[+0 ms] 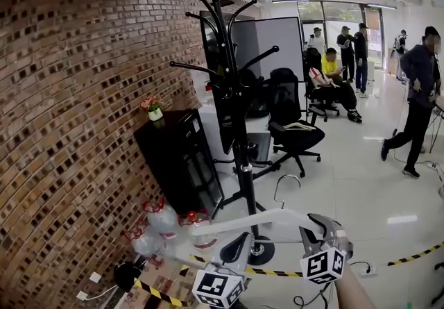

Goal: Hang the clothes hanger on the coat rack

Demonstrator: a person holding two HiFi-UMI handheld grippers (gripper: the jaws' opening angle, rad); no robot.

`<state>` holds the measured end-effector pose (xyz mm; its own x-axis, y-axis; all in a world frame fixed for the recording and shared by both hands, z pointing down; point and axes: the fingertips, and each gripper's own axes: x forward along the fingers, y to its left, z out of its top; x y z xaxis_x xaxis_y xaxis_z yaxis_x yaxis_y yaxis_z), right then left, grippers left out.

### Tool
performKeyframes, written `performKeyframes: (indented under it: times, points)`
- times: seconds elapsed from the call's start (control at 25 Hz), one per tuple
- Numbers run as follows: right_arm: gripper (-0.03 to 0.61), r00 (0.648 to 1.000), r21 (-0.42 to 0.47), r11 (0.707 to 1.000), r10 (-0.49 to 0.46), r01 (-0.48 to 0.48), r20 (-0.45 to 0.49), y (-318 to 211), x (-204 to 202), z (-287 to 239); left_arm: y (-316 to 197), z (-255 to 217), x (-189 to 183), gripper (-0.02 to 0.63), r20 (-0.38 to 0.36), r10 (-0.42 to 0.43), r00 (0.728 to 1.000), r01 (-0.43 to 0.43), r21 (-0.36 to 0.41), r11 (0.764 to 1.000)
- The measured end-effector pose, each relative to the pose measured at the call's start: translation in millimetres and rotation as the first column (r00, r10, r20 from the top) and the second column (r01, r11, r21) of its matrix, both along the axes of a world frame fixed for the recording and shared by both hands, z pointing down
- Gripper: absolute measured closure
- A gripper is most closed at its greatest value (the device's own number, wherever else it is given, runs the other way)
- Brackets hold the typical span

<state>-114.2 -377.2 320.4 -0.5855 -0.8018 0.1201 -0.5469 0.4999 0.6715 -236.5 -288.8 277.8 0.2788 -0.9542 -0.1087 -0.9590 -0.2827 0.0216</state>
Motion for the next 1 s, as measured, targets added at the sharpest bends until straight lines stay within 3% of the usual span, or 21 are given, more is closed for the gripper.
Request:
performKeyframes:
  times: [0.28, 0.56, 1.0]
  points:
    - [0.472, 1.0, 0.061, 0.998, -0.012, 0.013, -0.027, -33.0, -49.8, -25.0, -41.1, -19.7, -40.0, 0.609, 0.015, 0.027, 1.0, -0.027, 0.057, 0.998]
    - [0.473, 0.997, 0.08, 0.994, 0.078, -0.079, 0.014, -65.5, -119.1, -43.3, -77.5, -33.7, -113.0, 0.609, 0.041, 0.114, 0.993, -0.117, 0.077, 0.99]
    - [0.472, 0.969, 0.093, 0.967, 0.241, -0.236, -0.056, -100.9, -223.9, -87.9, -122.4, -46.4, -224.6, 0.609, 0.03, 0.24, 0.97, -0.242, 0.101, 0.965]
